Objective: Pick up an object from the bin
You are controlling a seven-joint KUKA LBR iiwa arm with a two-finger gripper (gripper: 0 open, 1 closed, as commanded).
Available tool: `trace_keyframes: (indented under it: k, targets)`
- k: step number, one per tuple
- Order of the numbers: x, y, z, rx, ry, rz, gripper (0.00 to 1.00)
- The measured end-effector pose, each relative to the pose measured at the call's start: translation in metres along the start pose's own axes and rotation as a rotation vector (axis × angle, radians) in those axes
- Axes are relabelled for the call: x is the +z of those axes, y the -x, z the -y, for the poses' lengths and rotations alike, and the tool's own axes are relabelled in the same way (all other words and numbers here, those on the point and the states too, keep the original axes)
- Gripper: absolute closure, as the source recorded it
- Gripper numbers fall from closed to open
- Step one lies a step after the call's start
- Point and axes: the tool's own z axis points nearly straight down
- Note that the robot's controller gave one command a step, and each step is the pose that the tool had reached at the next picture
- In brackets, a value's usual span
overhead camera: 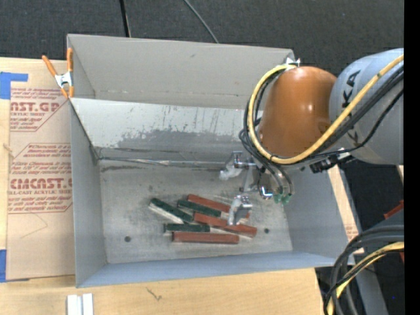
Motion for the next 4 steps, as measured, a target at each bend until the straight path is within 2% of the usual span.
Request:
trace_keyframes:
  k: [1, 2, 3, 4]
  targets:
    - [0.119, -0.001, 0.0, 0.053, 0.001, 0.007, 1.0]
    - [0.119, -0.001, 0.0, 0.053, 0.001, 0.007, 1.0]
    - [0.106, 0.0, -0.001, -0.022, 0.0, -0.006, 1.0]
    - [0.073, 0.001, 0.001, -0.111, -0.001, 0.0, 1.0]
